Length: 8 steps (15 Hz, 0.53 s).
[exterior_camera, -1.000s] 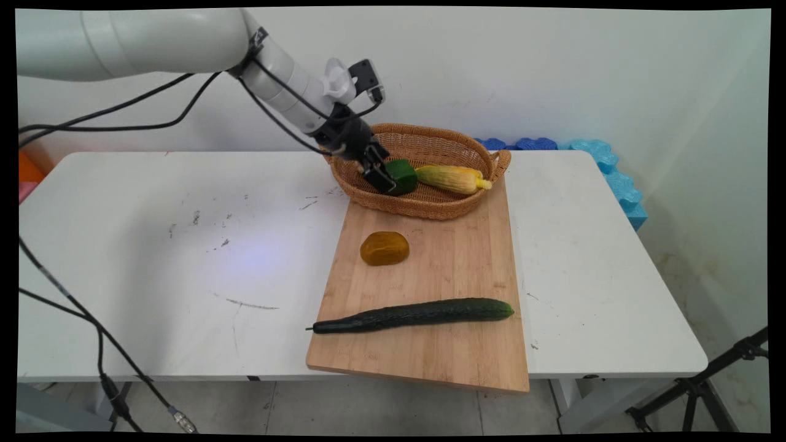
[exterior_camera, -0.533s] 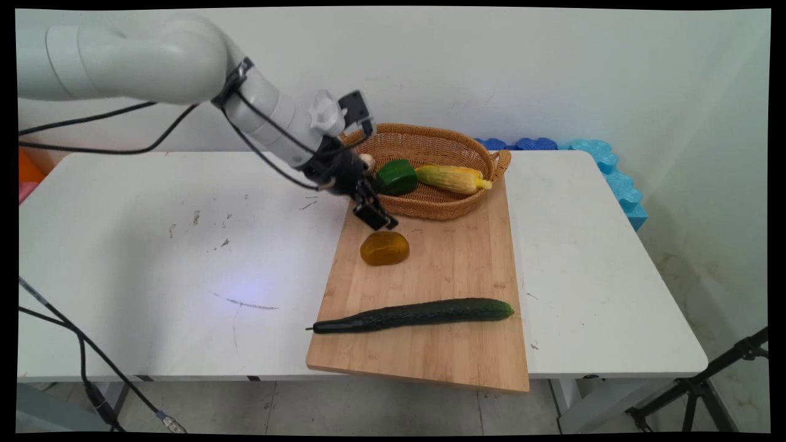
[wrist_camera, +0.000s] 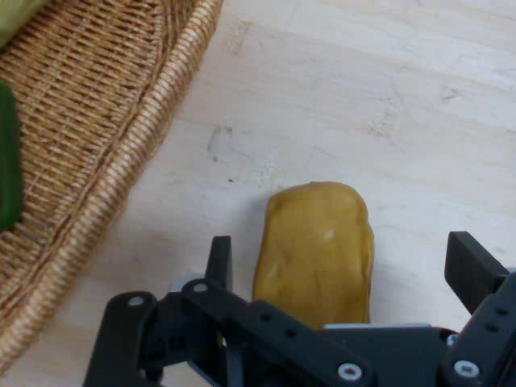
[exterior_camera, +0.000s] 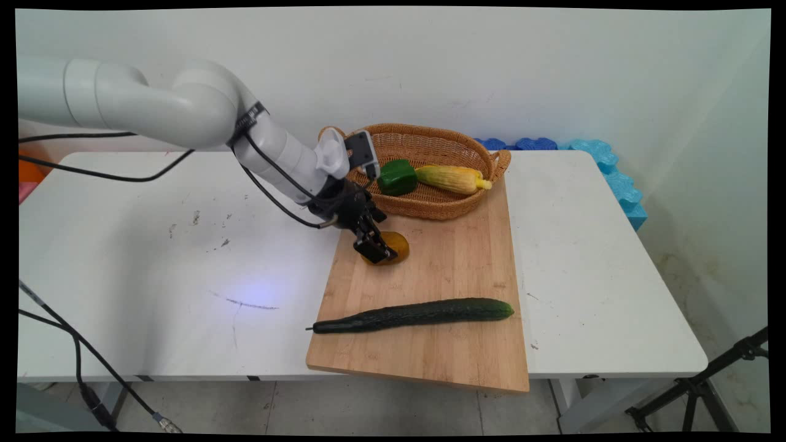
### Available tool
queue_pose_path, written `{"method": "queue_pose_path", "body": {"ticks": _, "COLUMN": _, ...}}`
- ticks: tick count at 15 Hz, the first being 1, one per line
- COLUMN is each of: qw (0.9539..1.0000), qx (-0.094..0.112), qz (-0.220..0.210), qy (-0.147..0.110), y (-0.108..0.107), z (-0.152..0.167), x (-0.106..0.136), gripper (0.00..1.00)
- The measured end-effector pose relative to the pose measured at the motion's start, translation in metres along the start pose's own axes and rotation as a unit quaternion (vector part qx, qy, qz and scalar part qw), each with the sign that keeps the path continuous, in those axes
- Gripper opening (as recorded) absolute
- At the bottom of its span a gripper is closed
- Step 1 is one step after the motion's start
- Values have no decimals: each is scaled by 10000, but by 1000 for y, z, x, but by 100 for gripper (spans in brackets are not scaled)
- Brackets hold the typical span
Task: Pick up the potato from the cutting board
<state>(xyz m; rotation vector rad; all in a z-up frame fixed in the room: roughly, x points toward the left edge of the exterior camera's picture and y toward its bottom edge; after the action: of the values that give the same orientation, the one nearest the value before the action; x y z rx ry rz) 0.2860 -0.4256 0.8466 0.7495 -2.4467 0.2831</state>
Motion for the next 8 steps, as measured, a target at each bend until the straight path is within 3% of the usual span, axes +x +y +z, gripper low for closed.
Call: {"method": "queue_pose_path", "body": {"ticks": 8, "qw": 9998, "qx": 99, "qz": 168, "qy": -102, "y": 6, "z": 30, "x": -8, "gripper": 100}}
